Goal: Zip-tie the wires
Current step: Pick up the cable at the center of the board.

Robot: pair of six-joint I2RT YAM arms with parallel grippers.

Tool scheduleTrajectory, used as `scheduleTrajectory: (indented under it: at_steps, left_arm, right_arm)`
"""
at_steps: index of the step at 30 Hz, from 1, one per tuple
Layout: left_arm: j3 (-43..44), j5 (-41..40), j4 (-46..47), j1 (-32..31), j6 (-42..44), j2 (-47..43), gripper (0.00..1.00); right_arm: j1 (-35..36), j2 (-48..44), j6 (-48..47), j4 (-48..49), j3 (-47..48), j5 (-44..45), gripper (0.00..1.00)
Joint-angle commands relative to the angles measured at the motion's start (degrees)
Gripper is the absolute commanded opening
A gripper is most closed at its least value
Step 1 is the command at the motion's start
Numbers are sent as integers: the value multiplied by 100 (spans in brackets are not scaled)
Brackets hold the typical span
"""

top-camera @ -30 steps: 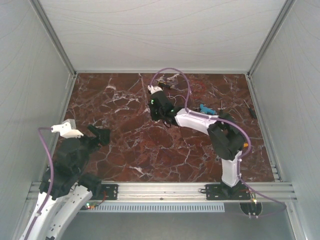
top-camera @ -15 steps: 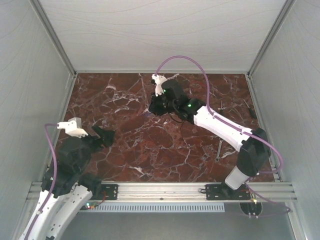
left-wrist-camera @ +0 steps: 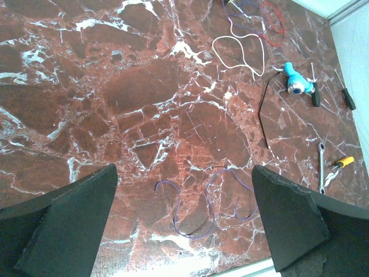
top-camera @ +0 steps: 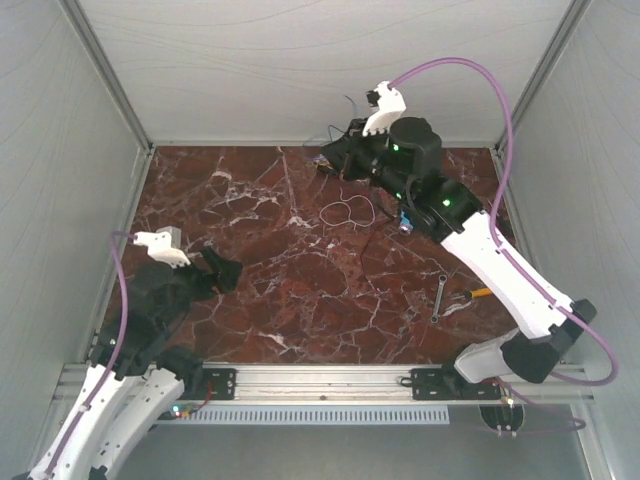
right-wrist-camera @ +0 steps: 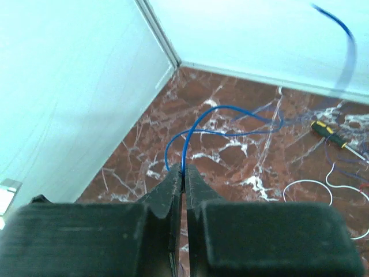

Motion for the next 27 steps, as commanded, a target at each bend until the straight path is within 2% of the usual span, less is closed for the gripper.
scheduleTrajectory:
  at_steps: [1, 7, 11, 14, 17, 27]
  left_arm:
    - [27, 9, 278, 2, 72, -181, 100]
    - [-96, 374, 618, 2, 449, 54, 100]
    - [-177, 569, 1177, 2, -99, 362, 100]
    - [-509, 1343, 2227, 2, -552, 520, 97]
    - [-895, 2087, 3279, -2, -547, 728, 95]
    - [-1783, 2283, 6086, -192, -13, 1455, 93]
  right_arm:
    - [-17, -60, 136, 207, -288, 406, 0]
    - [-17, -68, 294, 46, -624, 128, 0]
    - [-23, -332, 288, 78, -927, -166, 0]
    - [-23, -551, 293, 146, -1198, -490, 0]
    - [-21, -724, 294, 115, -1399, -904, 0]
    - [-13, -1175, 294, -282, -1502, -1403, 0]
